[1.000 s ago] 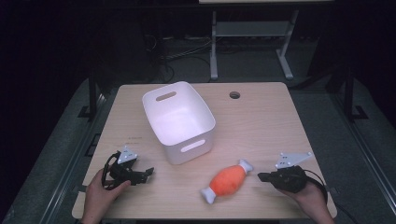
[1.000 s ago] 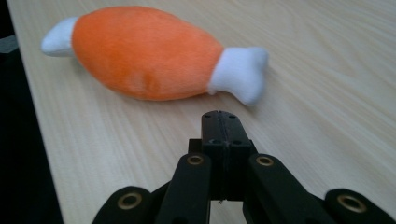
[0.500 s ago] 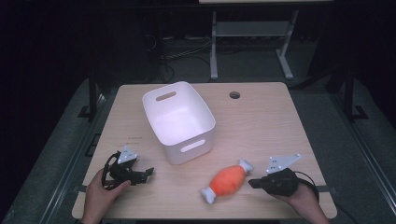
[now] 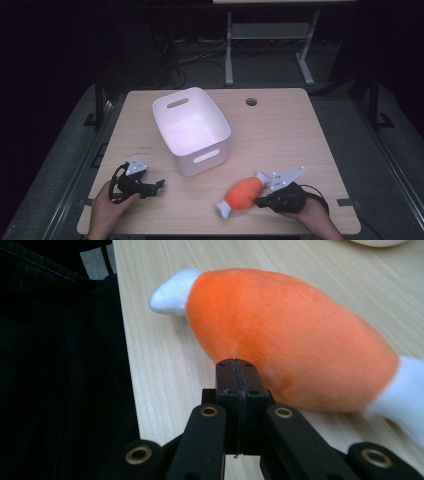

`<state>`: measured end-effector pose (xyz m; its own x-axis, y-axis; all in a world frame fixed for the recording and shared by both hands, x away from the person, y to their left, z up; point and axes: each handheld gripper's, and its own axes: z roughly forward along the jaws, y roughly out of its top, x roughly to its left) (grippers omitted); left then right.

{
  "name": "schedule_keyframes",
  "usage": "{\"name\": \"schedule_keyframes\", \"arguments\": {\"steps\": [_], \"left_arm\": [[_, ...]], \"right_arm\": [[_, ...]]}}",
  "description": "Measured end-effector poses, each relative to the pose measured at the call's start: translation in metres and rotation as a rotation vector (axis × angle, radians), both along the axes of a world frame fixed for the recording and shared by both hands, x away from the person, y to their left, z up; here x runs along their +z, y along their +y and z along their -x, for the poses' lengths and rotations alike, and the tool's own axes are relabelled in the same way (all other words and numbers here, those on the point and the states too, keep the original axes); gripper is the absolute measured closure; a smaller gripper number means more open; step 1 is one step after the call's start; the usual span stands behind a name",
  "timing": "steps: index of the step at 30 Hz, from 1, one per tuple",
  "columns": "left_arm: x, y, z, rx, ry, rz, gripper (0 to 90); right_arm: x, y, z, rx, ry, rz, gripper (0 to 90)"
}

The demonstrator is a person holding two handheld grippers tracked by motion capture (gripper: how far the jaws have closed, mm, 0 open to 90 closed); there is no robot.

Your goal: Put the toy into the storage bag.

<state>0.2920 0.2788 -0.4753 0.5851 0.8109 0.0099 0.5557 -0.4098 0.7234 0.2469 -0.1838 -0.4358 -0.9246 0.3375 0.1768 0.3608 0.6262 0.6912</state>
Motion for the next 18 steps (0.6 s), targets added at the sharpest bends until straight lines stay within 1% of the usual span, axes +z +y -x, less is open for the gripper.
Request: {"name": "schedule_keyframes", "arguments": {"steps": [6, 9, 10, 13, 14, 18], "left_arm": [[0.0, 0.0, 0.0, 0.0, 0.0, 0.0, 12.9], [0.0, 0.0, 0.0, 0.0, 0.0, 0.0, 12.9], [0.0, 0.0, 0.0, 0.0, 0.0, 0.0, 12.9], [0.0, 0.0, 0.0, 0.0, 0.0, 0.0, 12.9], [0.0, 0.0, 0.0, 0.0, 0.0, 0.0, 12.9], [0.0, 0.0, 0.0, 0.0, 0.0, 0.0, 12.9]], "right_arm": [[0.002, 0.011, -0.001, 0.033, 0.003, 0.002, 89.7], [0.002, 0.014, -0.001, 0.044, -0.001, 0.005, 89.7], [0.003, 0.018, -0.002, 0.06, -0.005, 0.004, 89.7], [0.003, 0.022, -0.002, 0.069, -0.006, 0.009, 89.7], [0.003, 0.026, -0.003, 0.081, -0.01, 0.012, 89.7], [0.002, 0.031, -0.005, 0.092, -0.01, 0.02, 89.7]]}}
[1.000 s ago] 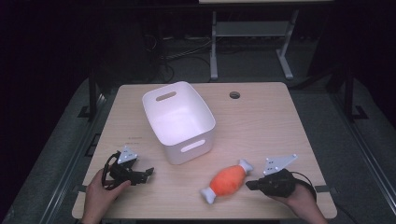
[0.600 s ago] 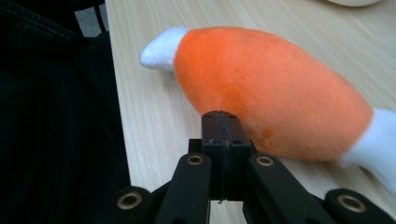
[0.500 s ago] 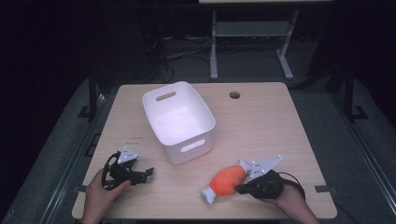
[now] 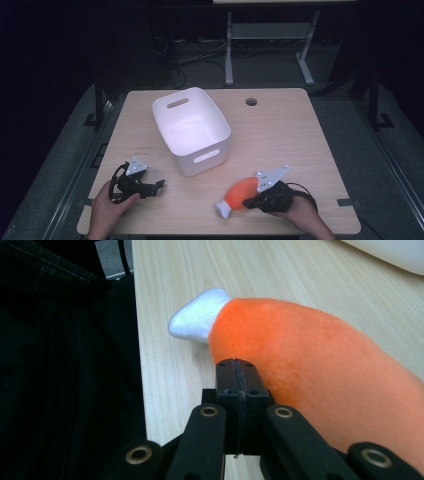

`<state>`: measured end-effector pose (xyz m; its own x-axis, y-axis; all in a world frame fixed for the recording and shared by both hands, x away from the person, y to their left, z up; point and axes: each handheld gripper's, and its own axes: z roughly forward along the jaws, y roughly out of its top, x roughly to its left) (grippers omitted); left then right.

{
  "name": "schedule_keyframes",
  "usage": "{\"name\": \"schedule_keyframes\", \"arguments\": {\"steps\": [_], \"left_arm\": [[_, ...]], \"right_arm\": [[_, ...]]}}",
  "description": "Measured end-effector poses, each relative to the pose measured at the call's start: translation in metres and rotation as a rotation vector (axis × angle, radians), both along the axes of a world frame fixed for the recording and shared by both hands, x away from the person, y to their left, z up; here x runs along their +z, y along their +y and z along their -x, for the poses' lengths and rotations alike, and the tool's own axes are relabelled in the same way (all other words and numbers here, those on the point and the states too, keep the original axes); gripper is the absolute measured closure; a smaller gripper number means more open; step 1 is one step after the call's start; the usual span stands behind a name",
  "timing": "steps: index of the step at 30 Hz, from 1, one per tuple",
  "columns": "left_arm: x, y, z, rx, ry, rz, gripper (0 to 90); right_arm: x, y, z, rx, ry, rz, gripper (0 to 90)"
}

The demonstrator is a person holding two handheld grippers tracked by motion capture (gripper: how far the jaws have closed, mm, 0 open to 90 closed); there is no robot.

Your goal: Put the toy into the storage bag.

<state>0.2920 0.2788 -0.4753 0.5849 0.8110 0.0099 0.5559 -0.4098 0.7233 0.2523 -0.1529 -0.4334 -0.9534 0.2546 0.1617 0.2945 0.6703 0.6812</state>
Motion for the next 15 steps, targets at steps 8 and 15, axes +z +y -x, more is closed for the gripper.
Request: {"name": "schedule_keyframes", "arguments": {"steps": [8, 15], "left_arm": [[0.0, 0.0, 0.0, 0.0, 0.0, 0.0, 12.9], [0.0, 0.0, 0.0, 0.0, 0.0, 0.0, 12.9]], "right_arm": [[-0.001, 0.008, -0.005, 0.011, 0.001, 0.01, 89.8], [0.0, 0.015, -0.012, 0.019, 0.0, 0.005, 89.8]]}}
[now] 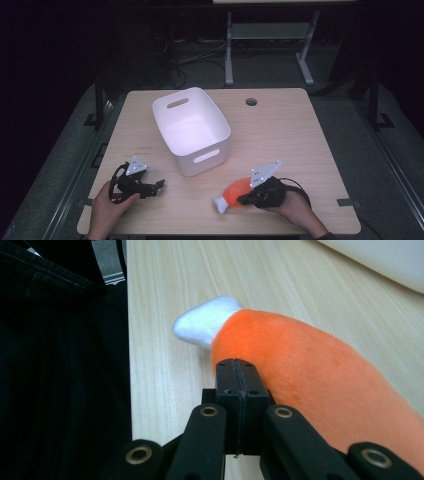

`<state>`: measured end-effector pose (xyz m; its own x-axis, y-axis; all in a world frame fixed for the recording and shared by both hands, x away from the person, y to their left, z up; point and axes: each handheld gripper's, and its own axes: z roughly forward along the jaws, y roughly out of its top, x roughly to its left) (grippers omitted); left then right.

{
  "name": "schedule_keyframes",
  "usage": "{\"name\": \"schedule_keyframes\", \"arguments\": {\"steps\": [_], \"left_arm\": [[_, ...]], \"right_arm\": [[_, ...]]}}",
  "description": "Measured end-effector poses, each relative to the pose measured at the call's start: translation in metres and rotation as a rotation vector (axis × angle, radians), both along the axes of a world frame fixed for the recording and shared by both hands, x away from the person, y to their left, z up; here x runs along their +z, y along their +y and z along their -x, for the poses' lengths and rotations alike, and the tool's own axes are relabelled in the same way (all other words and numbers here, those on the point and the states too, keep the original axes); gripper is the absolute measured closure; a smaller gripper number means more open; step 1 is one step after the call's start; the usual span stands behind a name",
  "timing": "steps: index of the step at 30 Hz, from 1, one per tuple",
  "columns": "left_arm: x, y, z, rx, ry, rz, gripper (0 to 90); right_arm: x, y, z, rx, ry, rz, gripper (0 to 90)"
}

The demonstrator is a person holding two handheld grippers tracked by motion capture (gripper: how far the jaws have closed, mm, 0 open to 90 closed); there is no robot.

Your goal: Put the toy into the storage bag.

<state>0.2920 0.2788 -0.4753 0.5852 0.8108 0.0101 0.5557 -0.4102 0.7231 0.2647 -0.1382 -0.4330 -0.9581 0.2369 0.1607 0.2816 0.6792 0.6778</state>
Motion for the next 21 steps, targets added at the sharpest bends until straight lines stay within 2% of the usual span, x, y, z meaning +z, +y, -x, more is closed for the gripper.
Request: {"name": "schedule_keyframes", "arguments": {"steps": [10, 21], "left_arm": [[0.0, 0.0, 0.0, 0.0, 0.0, 0.001, 12.9], [0.0, 0.0, 0.0, 0.0, 0.0, 0.0, 12.9]], "right_arm": [[0.002, 0.01, -0.009, 0.003, -0.017, 0.015, 89.8], [0.005, 0.019, -0.021, -0.035, -0.032, 0.03, 89.8]]}}
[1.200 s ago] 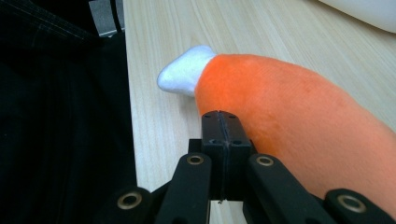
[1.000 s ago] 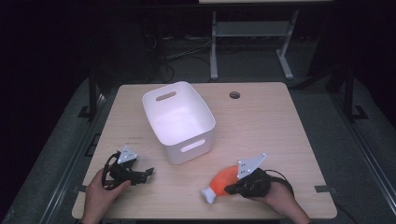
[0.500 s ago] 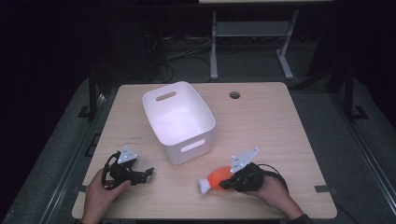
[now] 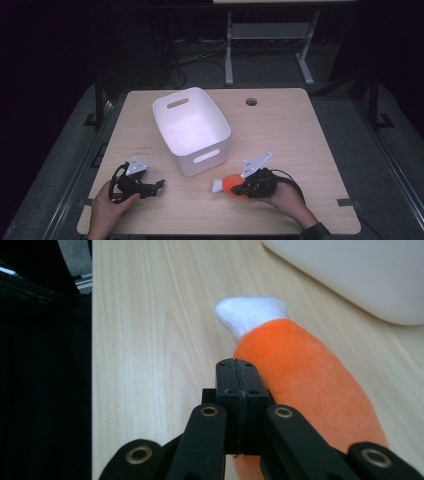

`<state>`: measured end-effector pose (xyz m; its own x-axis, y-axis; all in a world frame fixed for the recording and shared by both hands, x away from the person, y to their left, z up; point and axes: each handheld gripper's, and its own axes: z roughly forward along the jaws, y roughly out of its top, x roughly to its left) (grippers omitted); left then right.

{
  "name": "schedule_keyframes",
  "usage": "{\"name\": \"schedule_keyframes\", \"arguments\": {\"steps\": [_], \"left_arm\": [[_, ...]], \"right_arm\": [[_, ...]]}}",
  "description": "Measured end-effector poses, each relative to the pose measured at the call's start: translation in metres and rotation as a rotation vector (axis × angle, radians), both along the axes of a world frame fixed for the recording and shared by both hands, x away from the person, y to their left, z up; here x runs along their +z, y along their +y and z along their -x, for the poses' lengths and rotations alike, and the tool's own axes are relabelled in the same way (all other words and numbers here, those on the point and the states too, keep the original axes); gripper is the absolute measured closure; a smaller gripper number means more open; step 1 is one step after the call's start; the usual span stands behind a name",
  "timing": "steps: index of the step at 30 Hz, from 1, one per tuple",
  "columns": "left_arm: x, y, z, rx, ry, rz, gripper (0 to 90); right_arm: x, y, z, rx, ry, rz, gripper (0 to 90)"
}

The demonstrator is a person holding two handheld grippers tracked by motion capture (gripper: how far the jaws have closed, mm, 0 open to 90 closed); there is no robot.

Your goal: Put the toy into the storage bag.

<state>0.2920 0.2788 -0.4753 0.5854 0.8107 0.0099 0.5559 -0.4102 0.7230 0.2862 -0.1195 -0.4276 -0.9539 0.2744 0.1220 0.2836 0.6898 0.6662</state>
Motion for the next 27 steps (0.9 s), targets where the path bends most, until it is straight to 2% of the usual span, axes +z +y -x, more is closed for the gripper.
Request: {"name": "schedule_keyframes", "arguments": {"steps": [13, 19, 27], "left_arm": [[0.0, 0.0, 0.0, 0.0, 0.002, -0.001, 12.9], [0.0, 0.0, 0.0, 0.0, 0.002, -0.001, 12.9], [0.0, 0.0, 0.0, 0.001, 0.002, -0.001, 12.9]], "right_arm": [[0.004, 0.008, -0.014, -0.043, -0.018, 0.025, 89.9], [0.006, 0.01, -0.022, -0.089, -0.011, 0.036, 89.9], [0.009, 0.01, -0.021, -0.089, -0.008, 0.035, 89.7]]}}
